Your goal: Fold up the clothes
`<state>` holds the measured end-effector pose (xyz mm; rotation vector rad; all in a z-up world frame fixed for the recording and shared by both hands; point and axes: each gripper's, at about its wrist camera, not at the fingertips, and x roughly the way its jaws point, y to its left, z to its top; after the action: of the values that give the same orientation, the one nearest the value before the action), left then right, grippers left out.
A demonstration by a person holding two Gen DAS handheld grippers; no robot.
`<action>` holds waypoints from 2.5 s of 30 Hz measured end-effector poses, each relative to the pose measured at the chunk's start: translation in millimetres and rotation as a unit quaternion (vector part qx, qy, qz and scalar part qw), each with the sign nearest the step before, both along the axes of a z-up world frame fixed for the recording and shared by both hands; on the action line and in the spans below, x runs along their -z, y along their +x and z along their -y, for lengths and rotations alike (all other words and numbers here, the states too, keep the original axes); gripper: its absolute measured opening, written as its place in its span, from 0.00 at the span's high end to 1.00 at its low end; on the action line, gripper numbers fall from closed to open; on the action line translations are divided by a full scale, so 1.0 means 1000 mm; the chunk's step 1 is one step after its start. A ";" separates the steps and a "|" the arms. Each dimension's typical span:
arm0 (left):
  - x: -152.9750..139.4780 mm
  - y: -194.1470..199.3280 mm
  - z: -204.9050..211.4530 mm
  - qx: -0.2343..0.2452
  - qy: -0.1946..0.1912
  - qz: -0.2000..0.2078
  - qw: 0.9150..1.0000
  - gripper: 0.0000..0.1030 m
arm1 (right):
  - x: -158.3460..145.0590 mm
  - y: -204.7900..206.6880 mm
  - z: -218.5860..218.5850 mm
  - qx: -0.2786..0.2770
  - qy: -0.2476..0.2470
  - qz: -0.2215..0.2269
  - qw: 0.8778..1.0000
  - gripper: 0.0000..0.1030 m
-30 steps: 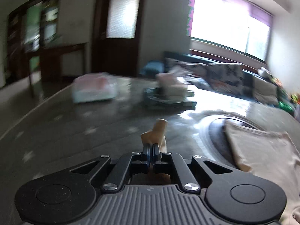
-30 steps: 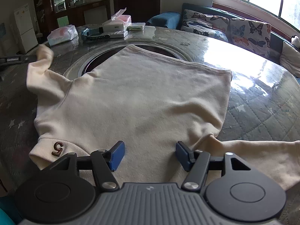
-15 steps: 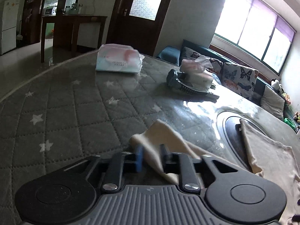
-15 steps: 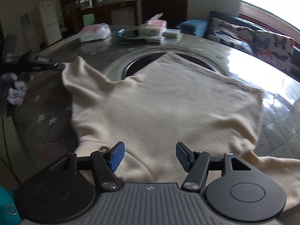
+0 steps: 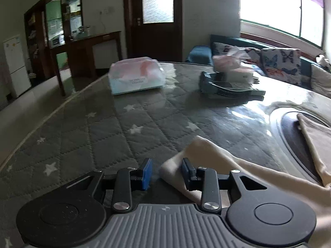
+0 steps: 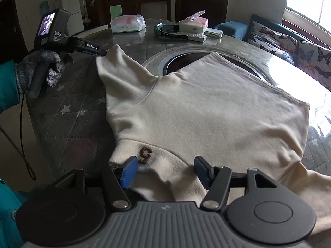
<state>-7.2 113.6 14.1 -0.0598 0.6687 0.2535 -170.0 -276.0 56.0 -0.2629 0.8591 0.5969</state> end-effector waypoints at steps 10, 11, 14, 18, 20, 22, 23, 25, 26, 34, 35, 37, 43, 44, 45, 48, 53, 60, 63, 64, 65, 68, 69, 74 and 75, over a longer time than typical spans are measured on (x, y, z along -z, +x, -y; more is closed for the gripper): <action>-0.028 -0.011 0.012 0.033 -0.021 0.021 0.999 0.66 | -0.019 0.007 0.066 0.126 0.026 0.031 0.991 0.41; -0.030 -0.013 0.020 0.049 -0.022 0.021 0.998 0.66 | -0.018 0.009 0.075 0.145 0.019 0.035 0.989 0.42; -0.037 -0.019 0.048 0.108 -0.034 0.021 0.993 0.66 | -0.012 0.017 0.104 0.199 0.011 0.033 0.979 0.43; -0.040 -0.026 0.092 0.191 -0.054 0.009 0.980 0.66 | -0.003 0.026 0.140 0.258 -0.003 0.032 0.966 0.45; -0.040 -0.031 0.117 0.231 -0.060 0.005 0.971 0.66 | 0.002 0.029 0.156 0.284 -0.008 0.028 0.958 0.45; -0.039 -0.037 0.140 0.269 -0.067 0.002 0.961 0.65 | 0.008 0.031 0.172 0.309 -0.011 0.023 0.951 0.47; -0.039 -0.040 0.150 0.284 -0.072 0.001 0.956 0.66 | 0.011 0.031 0.181 0.321 -0.011 0.022 0.947 0.48; -0.035 -0.045 0.169 0.314 -0.074 -0.005 0.947 0.65 | 0.014 0.030 0.196 0.341 -0.010 0.022 0.940 0.48; -0.032 -0.047 0.178 0.327 -0.073 -0.009 0.942 0.65 | 0.013 0.030 0.201 0.348 -0.010 0.025 0.937 0.49; -0.014 -0.062 0.230 0.412 -0.059 -0.030 0.909 0.66 | 0.012 0.043 0.249 0.434 -0.020 0.037 0.900 0.49; -0.013 -0.064 0.232 0.417 -0.058 -0.032 0.906 0.65 | 0.013 0.045 0.255 0.447 -0.021 0.038 0.894 0.49; -0.011 -0.067 0.237 0.428 -0.057 -0.037 0.901 0.65 | 0.015 0.050 0.265 0.464 -0.019 0.039 0.885 0.49; -0.003 -0.071 0.245 0.441 -0.051 -0.048 0.895 0.64 | 0.023 0.059 0.282 0.490 -0.006 0.035 0.871 0.53; -0.002 -0.071 0.245 0.442 -0.050 -0.050 0.894 0.64 | 0.024 0.059 0.283 0.493 -0.002 0.036 0.869 0.56; -0.001 -0.072 0.245 0.443 -0.050 -0.051 0.894 0.64 | 0.024 0.058 0.284 0.494 0.000 0.037 0.869 0.59; -0.001 -0.072 0.244 0.446 -0.048 -0.052 0.892 0.64 | 0.024 0.055 0.285 0.496 -0.001 0.043 0.867 0.76; 0.000 -0.073 0.244 0.450 -0.047 -0.051 0.891 0.63 | 0.017 0.050 0.276 0.500 -0.036 0.068 0.863 0.92; 0.000 -0.074 0.245 0.457 -0.043 -0.051 0.887 0.60 | 0.021 0.043 0.275 0.511 -0.055 0.061 0.856 0.82; -0.004 -0.074 0.245 0.457 -0.043 -0.051 0.887 0.60 | 0.013 0.039 0.272 0.502 -0.049 0.075 0.860 0.80; -0.006 -0.074 0.245 0.457 -0.043 -0.049 0.887 0.60 | 0.009 0.038 0.269 0.495 -0.049 0.081 0.864 0.80; -0.009 -0.073 0.245 0.457 -0.045 -0.046 0.887 0.60 | 0.007 0.039 0.266 0.488 -0.045 0.086 0.867 0.77; -0.017 -0.073 0.249 0.461 -0.051 -0.038 0.885 0.60 | 0.006 0.047 0.261 0.466 -0.027 0.084 0.881 0.76; -0.018 -0.074 0.251 0.463 -0.052 -0.037 0.884 0.60 | 0.006 0.051 0.260 0.458 -0.021 0.080 0.885 0.76; -0.020 -0.076 0.262 0.474 -0.046 -0.037 0.878 0.60 | 0.013 0.066 0.251 0.439 -0.017 0.069 0.895 0.73; -0.019 -0.076 0.264 0.477 -0.045 -0.038 0.877 0.60 | 0.013 0.068 0.252 0.439 -0.018 0.069 0.896 0.72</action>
<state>-83.6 -150.3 33.2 0.1951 0.7165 -0.7355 -102.5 -527.6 43.5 0.0676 0.7551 -0.2844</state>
